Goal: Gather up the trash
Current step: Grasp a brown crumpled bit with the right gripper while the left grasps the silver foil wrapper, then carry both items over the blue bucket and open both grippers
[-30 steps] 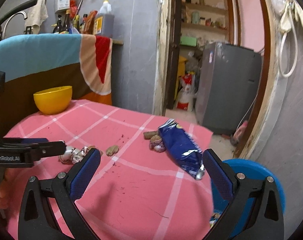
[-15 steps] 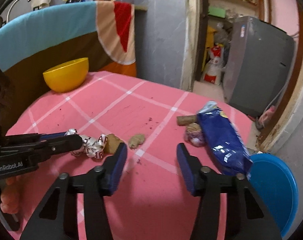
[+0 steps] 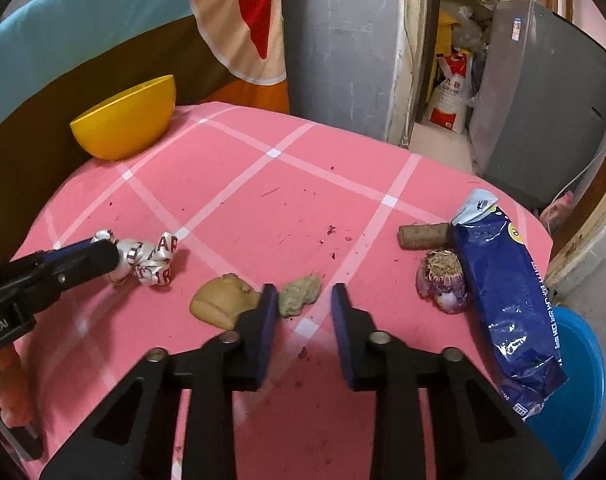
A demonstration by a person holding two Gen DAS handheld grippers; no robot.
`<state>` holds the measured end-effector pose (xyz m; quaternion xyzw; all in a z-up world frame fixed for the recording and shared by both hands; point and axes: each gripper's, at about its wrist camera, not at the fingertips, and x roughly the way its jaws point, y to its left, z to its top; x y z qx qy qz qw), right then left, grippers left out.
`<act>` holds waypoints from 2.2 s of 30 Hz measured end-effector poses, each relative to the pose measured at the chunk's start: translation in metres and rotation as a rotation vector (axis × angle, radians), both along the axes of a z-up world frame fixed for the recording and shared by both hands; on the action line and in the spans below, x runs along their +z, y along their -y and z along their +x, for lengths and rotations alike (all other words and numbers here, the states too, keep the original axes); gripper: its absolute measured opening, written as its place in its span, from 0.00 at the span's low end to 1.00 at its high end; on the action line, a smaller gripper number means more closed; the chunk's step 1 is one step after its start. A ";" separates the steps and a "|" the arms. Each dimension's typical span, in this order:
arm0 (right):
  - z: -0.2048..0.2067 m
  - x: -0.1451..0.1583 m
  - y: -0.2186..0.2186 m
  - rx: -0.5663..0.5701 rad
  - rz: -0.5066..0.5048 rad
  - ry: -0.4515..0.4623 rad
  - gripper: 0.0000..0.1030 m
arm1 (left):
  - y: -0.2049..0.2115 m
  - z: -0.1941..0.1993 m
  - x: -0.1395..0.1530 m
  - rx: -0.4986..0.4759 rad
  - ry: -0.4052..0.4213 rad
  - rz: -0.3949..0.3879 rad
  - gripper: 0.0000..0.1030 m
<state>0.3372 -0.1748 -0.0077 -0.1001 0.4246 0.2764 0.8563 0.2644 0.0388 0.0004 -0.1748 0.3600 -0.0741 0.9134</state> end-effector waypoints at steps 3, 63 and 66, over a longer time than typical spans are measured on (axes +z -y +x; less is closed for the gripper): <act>-0.003 0.000 0.002 0.011 0.018 0.000 0.16 | 0.003 -0.002 0.001 -0.001 0.005 0.006 0.13; -0.104 0.066 0.276 -0.600 0.318 0.505 0.17 | 0.274 0.007 0.065 -0.381 0.336 0.091 0.10; -0.100 0.061 0.279 -0.608 0.320 0.473 0.17 | 0.280 0.014 0.057 -0.386 0.284 0.092 0.10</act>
